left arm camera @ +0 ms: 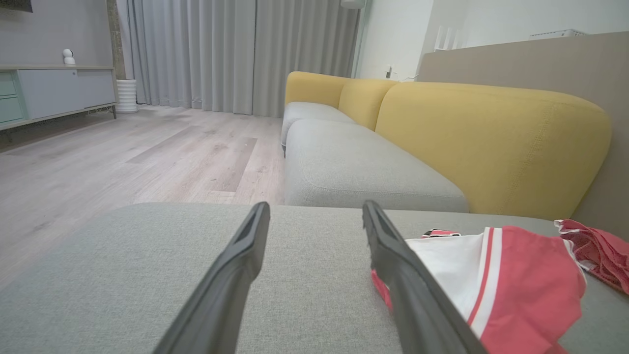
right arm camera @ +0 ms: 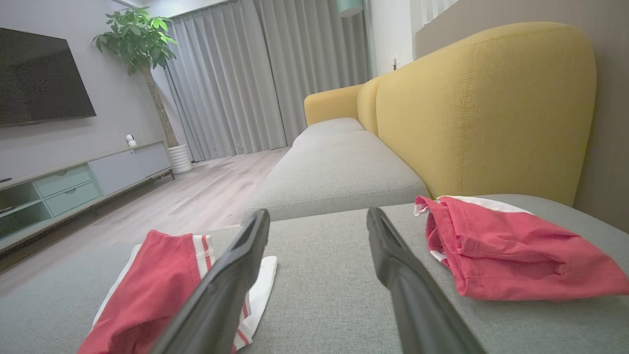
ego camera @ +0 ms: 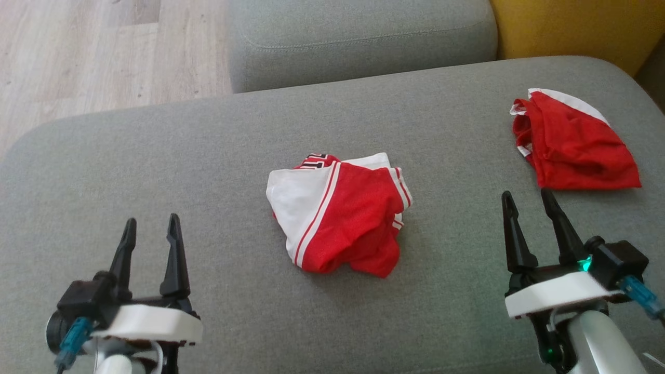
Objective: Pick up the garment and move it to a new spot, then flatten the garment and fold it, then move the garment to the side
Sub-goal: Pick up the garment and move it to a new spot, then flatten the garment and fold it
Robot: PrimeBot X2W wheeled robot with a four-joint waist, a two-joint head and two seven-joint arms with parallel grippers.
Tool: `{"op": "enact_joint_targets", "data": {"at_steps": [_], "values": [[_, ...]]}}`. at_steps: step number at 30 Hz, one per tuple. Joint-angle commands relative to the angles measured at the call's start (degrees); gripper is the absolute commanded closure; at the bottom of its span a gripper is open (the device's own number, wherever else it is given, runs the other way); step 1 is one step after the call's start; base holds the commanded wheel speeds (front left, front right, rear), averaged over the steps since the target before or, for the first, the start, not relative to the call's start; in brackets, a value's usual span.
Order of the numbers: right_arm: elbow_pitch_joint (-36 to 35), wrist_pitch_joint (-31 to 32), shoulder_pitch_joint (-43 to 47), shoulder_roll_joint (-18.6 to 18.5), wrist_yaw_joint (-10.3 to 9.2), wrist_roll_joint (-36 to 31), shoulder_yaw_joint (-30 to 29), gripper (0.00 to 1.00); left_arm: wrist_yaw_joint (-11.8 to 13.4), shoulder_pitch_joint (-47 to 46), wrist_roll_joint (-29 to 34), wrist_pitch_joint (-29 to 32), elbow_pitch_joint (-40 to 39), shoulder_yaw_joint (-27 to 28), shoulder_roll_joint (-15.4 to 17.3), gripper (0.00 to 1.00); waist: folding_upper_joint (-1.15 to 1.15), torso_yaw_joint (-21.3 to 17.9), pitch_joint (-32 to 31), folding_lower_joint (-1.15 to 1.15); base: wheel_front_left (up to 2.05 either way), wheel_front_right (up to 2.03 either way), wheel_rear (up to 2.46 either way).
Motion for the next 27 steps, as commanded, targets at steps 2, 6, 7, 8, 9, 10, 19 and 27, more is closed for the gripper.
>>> {"op": "enact_joint_targets", "data": {"at_steps": [2, 6, 7, 8, 9, 10, 19, 27], "values": [[-2.0, -0.3, -1.6, -0.7, 0.43, -0.4, 1.5, 0.0, -0.7, -2.8, 1.1, -0.7, -1.6, 3.2, -0.4, 0.0, 0.0, 0.0, 0.0, 0.0, 0.0, 0.0, 0.0], [-1.8, 0.1, -1.7, -0.9, 0.43, -0.4, 1.9, 0.0, -1.7, -2.7, 1.9, -0.7, -1.1, 4.0, -1.2, 0.0, 0.0, 0.1, 0.0, 0.0, 0.0, 0.0, 0.0], [-1.7, 0.2, -1.7, -1.0, 0.43, -0.4, 2.0, 0.0, -2.0, -2.7, 2.1, -0.7, -1.0, 4.1, -1.4, 0.0, 0.0, 0.2, 0.0, 0.0, 0.0, 0.0, 0.0], [-1.8, 0.2, -1.9, -1.1, 0.43, -0.3, 2.3, 0.0, -2.2, -2.8, 2.2, -0.7, -0.8, 4.3, -1.6, 0.0, 0.0, 0.3, 0.1, 0.0, 0.0, 0.0, 0.0], [-1.8, 0.2, -1.9, -1.1, 0.43, -0.3, 2.3, 0.0, -2.2, -2.8, 2.2, -0.7, -0.8, 4.3, -1.6, 0.0, 0.0, 0.3, 0.1, 0.0, 0.0, 0.0, 0.0], [-2.1, 0.2, -2.6, -1.5, 0.43, -0.1, 3.4, 0.0, -2.6, -2.8, 2.5, -0.7, -0.6, 4.6, -2.0, 0.0, 0.0, 0.5, 0.1, 0.0, 0.0, 0.0, 0.0], [-2.0, 6.1, -11.5, -3.9, 0.43, 4.1, 13.1, 0.0, -4.3, -3.4, 3.7, -0.7, 1.0, 4.8, -3.4, 0.0, 0.0, 4.2, 0.5, 0.0, 0.0, 0.0, 0.0], [7.2, 27.3, -26.9, -9.1, 0.43, 15.4, 26.1, 0.0, -5.1, -4.3, 3.7, -0.7, 2.8, 3.5, -4.2, 0.0, 0.0, 11.3, 1.2, 0.0, 0.0, 0.0, 0.0]]}}
